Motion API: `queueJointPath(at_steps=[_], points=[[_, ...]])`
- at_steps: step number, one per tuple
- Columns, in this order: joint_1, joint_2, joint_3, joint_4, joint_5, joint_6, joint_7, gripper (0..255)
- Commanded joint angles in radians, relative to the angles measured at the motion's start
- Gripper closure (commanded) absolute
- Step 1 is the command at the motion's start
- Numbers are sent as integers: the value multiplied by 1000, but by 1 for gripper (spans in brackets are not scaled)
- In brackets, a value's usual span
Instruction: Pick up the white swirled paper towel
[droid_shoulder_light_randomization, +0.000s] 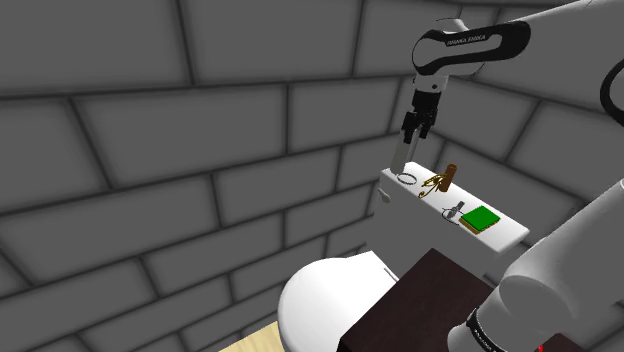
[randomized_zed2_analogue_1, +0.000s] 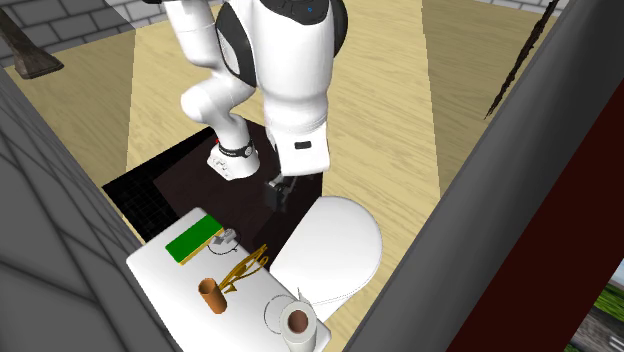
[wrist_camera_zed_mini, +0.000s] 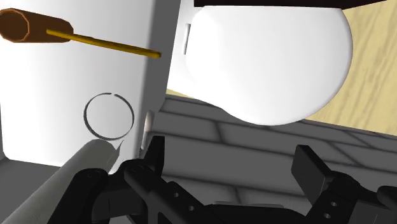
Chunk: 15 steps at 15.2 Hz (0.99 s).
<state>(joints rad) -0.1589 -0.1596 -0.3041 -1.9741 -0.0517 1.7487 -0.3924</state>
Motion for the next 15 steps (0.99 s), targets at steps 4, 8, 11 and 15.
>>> queueJointPath(at_steps=[4,8,11,15], points=[[-36,183,-57,181,56,5,-103,0],[-82,338,-87,355,119,-17,-180,0],[-131,464,-98,511,171,-51,-230,0],[-205,624,-98,730,233,-114,-274,0]])
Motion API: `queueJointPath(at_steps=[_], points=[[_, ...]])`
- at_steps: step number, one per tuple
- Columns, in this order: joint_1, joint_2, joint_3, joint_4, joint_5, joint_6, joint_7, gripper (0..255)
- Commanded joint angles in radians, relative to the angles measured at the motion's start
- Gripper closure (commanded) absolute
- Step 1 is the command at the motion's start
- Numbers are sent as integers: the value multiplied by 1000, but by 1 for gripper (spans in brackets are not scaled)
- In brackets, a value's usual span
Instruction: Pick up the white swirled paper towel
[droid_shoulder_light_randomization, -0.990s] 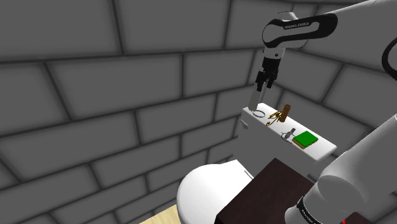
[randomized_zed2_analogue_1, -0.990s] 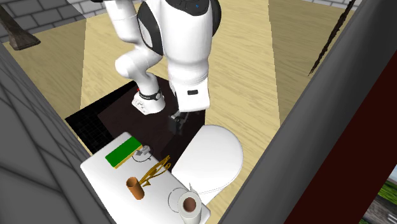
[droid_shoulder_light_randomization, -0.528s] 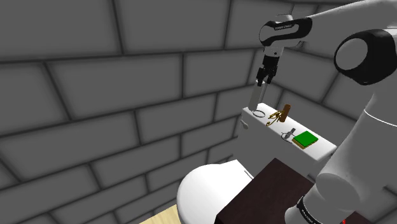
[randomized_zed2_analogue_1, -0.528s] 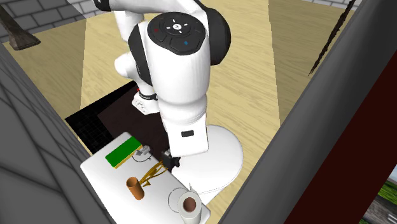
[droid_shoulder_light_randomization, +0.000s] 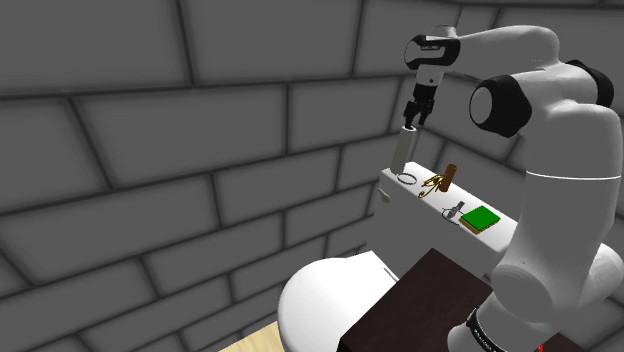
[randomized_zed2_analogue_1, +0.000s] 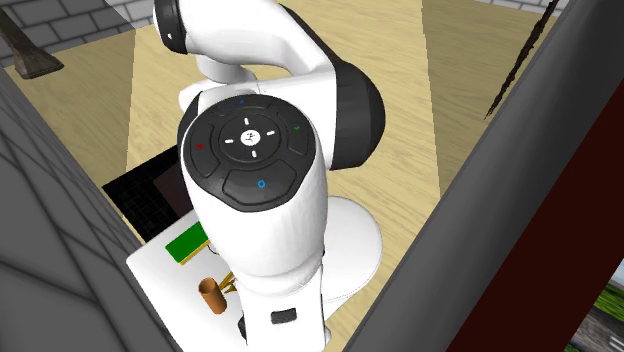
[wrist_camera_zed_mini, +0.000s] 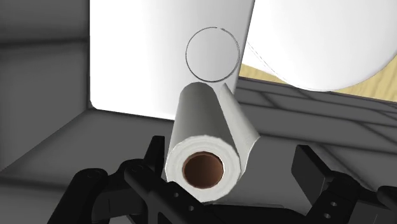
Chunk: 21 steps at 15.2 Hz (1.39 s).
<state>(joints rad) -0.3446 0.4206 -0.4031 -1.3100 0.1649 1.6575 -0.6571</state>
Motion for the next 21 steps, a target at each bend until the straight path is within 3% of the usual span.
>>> queueJointPath(at_steps=[1,9,10,21], points=[[-18,42,2,49,15,-8,-10,0],[-7,37,4,-47,15,83,-14,0],[-8,38,4,-45,16,82,-15,255],[-10,37,4,-20,15,56,-13,255]])
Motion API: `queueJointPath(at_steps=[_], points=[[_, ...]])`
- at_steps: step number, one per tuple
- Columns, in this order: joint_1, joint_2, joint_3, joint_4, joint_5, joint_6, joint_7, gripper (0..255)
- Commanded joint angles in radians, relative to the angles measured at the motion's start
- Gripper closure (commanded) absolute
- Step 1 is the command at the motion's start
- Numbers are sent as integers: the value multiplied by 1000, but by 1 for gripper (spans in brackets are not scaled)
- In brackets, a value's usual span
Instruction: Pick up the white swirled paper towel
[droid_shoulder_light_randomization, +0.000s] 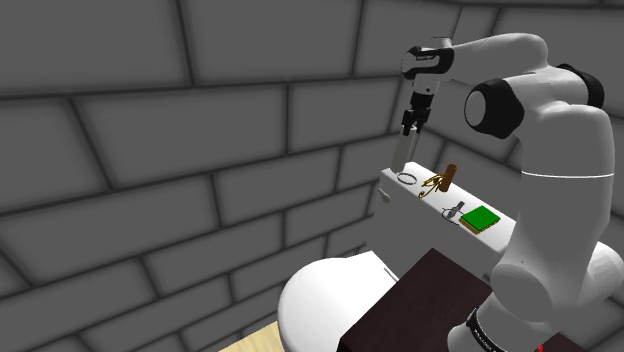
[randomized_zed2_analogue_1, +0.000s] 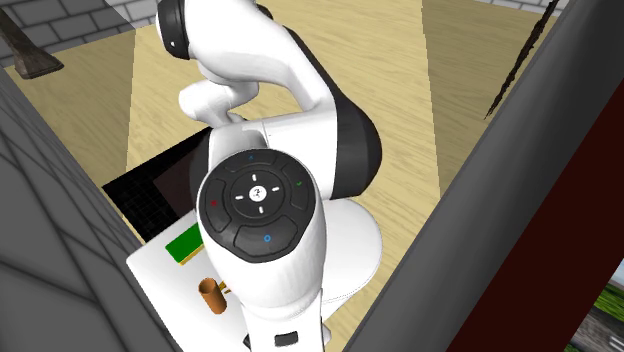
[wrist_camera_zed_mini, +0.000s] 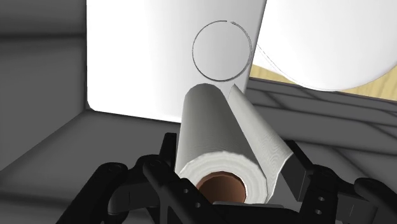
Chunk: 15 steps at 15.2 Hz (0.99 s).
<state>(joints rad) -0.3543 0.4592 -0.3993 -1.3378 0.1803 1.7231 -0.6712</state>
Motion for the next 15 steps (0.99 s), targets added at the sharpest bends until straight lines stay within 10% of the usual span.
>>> queueJointPath(at_steps=[1,15], points=[[-2,-1,0,22,-1,-23,2,255],[-34,34,-1,243,10,-208,8,255]])
